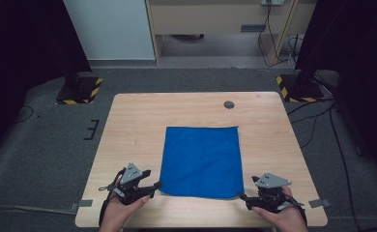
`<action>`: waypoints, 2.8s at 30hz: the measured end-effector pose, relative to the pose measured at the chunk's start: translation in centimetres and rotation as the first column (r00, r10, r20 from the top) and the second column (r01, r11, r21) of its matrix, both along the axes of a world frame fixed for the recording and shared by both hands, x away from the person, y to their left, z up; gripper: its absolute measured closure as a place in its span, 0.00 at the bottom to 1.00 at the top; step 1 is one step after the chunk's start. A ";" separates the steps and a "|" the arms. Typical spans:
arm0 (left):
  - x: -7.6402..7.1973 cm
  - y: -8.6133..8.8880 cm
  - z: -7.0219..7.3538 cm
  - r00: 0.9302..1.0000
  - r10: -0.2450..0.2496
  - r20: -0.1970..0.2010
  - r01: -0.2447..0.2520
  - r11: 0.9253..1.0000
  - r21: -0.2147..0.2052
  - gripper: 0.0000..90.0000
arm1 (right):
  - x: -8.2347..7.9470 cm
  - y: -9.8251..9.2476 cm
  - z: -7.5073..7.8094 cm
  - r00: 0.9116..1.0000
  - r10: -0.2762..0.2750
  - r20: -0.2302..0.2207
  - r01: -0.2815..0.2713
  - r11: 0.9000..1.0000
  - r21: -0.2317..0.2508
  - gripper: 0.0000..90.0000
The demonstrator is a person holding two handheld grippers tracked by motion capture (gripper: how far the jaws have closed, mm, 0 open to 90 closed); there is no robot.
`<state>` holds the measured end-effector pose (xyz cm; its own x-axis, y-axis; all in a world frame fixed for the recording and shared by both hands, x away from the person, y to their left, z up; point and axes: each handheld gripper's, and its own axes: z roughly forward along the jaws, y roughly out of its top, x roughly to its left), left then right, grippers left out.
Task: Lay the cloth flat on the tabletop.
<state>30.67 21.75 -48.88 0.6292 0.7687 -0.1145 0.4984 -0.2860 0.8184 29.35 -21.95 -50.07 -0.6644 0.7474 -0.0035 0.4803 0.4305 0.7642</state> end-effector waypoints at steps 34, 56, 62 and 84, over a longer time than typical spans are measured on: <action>8.6 0.6 0.1 1.000 -0.016 0.010 0.017 0.997 -0.070 0.08 | 6.3 10.0 1.3 0.991 0.129 -0.029 -0.127 0.990 0.062 0.18; 11.4 -1.3 1.7 0.999 -0.041 -0.008 0.041 0.999 0.009 0.09 | 5.1 16.6 1.0 0.964 0.260 -0.061 -0.254 0.963 0.093 0.23; 12.0 -1.4 2.1 0.999 -0.046 -0.017 0.046 0.999 0.026 0.12 | 4.1 18.9 0.3 0.951 0.300 -0.069 -0.297 0.953 0.061 0.22; 11.8 0.6 3.0 1.000 -0.007 0.015 0.006 1.000 0.022 0.11 | 2.3 23.7 -0.9 0.929 0.366 -0.054 -0.365 0.931 0.025 0.63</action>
<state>42.48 22.34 -45.84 0.6357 0.7669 -0.0884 0.4846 -0.3073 0.8190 31.68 1.72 -50.92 -0.8903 0.4526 0.0508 0.3345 0.5739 0.7475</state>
